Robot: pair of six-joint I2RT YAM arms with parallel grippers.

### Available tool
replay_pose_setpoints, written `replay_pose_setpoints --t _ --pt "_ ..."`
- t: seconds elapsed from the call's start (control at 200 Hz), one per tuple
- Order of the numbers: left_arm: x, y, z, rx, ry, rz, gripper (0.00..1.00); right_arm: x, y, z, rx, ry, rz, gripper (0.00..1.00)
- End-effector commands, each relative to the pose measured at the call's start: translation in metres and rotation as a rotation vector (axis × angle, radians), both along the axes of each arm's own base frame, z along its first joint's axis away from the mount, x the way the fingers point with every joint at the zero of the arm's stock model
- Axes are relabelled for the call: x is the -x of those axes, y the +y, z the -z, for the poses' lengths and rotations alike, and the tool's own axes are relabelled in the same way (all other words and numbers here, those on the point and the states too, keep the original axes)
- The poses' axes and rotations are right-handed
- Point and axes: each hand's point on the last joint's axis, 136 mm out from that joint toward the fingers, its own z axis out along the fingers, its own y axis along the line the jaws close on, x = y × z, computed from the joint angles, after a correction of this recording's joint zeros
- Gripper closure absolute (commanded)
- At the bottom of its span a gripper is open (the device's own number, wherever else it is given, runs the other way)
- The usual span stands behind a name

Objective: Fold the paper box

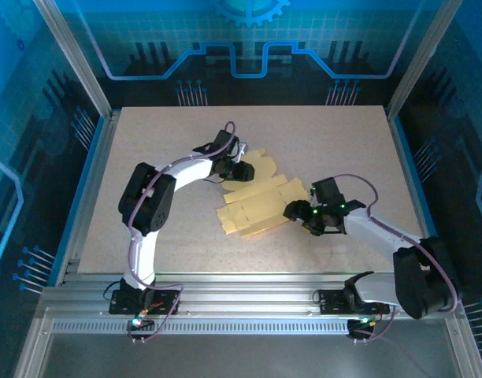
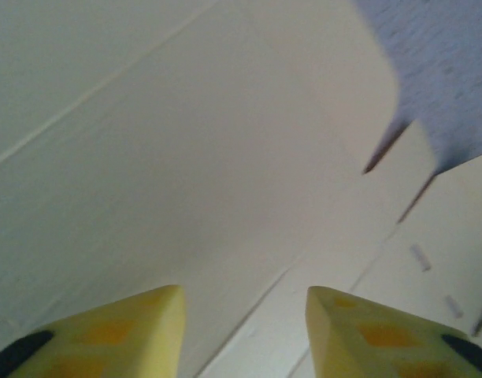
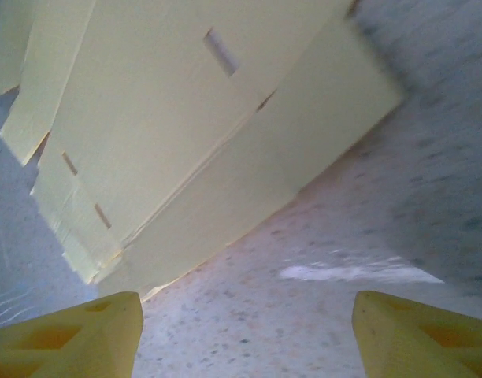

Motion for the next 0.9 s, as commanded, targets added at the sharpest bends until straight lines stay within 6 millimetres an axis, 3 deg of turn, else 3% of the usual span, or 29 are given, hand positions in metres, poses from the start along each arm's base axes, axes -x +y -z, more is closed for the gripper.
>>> replay_pose_setpoints --t 0.0,0.08,0.31,0.42,0.69,0.895 --pt "0.007 -0.001 0.01 -0.023 0.055 -0.006 0.61 -0.013 0.03 -0.009 -0.101 -0.011 0.007 0.29" --pt "0.012 0.001 0.019 -0.044 0.073 -0.008 0.66 -0.016 0.038 -0.006 -0.107 0.002 -0.005 0.29" --pt "0.026 0.013 0.045 -0.083 0.132 -0.059 0.69 -0.021 0.049 0.006 -0.131 0.036 -0.006 0.31" --pt "0.033 0.017 0.049 -0.087 0.154 -0.082 0.68 -0.03 0.055 0.002 -0.135 0.022 -0.019 0.32" --pt "0.045 0.025 0.054 -0.098 0.162 -0.112 0.68 -0.047 0.058 -0.01 -0.092 -0.019 -0.05 0.51" --pt "0.054 0.025 0.064 -0.088 0.189 -0.131 0.68 -0.056 0.058 0.006 -0.042 0.005 -0.068 0.53"
